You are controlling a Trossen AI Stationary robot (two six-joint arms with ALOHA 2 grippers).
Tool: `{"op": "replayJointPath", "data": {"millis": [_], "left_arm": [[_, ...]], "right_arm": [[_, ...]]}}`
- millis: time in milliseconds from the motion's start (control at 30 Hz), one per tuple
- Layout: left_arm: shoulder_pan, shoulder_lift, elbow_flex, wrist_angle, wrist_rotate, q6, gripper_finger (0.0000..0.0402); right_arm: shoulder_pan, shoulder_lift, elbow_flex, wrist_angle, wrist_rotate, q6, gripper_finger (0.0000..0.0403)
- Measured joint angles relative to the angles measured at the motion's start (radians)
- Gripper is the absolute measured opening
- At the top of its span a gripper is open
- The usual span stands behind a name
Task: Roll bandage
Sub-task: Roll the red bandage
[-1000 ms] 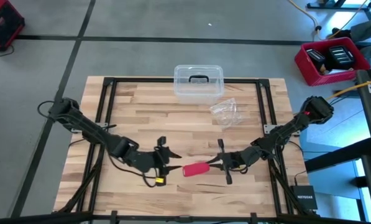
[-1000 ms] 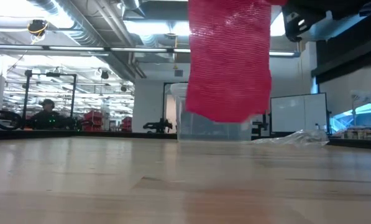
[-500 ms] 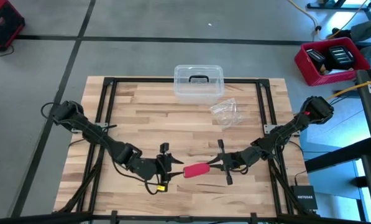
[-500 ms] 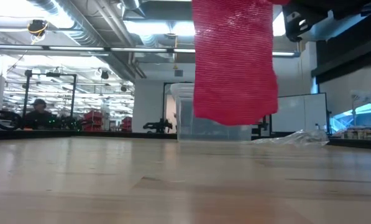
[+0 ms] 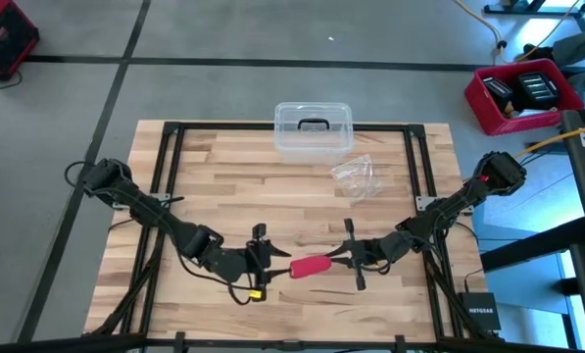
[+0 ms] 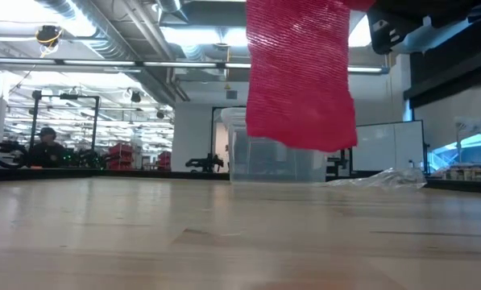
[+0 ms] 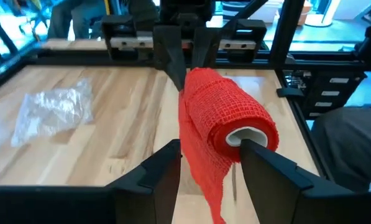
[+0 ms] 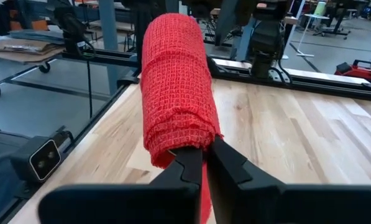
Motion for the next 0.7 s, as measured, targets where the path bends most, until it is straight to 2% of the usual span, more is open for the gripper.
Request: {"op": "replayJointPath", "data": {"millis": [267,700], "left_arm": [[0.013,0.005,0.000,-0.030,-0.003,-0.187,0.0159],[0.054,0.005,0.000,-0.029,0.002,-0.384,0.0159]], "right_arm": [[0.000,0.000,0.000,-0.045,0.072,-0.002,0.0007],[0.000,0.000,0.000,-0.073,0.159,-0.007,0.0009]]}}
